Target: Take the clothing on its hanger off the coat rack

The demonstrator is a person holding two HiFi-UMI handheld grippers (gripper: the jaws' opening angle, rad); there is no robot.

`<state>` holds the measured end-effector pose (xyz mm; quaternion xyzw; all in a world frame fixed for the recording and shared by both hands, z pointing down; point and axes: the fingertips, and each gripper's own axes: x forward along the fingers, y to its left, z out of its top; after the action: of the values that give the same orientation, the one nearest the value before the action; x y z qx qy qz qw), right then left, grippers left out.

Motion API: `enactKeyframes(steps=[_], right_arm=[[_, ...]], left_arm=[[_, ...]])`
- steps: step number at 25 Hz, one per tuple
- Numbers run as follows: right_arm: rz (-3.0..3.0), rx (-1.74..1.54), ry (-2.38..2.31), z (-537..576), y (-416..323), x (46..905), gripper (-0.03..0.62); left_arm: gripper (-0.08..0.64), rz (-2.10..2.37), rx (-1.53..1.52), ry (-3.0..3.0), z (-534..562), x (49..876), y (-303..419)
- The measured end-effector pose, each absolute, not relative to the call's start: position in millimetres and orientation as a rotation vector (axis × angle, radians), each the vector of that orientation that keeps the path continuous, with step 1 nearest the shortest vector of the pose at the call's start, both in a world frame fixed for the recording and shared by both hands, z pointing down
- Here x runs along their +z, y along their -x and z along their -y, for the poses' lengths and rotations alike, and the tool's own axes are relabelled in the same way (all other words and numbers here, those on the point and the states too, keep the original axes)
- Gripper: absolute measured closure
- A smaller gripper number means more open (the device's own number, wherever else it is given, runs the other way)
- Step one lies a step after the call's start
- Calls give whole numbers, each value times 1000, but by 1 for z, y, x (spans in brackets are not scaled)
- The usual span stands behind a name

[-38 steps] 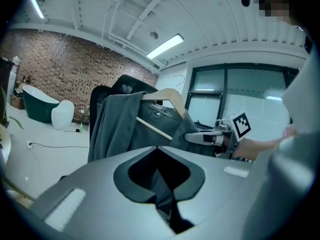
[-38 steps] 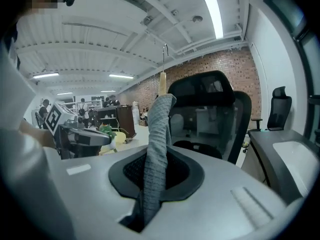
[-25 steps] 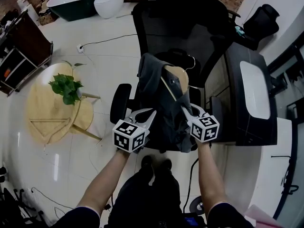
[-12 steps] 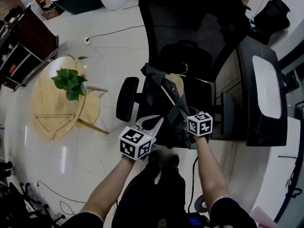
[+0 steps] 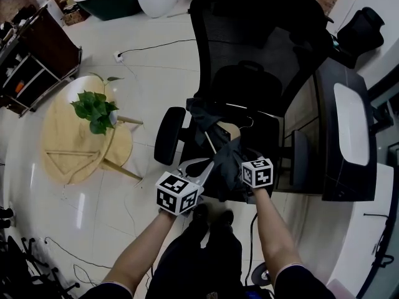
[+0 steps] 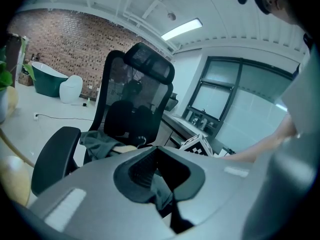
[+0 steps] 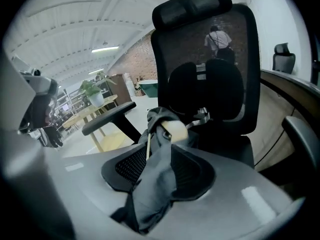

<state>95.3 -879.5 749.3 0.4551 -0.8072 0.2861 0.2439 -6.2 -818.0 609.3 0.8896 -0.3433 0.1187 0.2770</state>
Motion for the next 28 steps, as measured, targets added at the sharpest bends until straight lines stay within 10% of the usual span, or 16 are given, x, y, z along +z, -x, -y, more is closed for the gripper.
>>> enactKeyframes(steps=[28], right_arm=[[2744,150,-1551,822,-100,381,591]], left_arm=[[548,785,21,-2723,826,415,-47]])
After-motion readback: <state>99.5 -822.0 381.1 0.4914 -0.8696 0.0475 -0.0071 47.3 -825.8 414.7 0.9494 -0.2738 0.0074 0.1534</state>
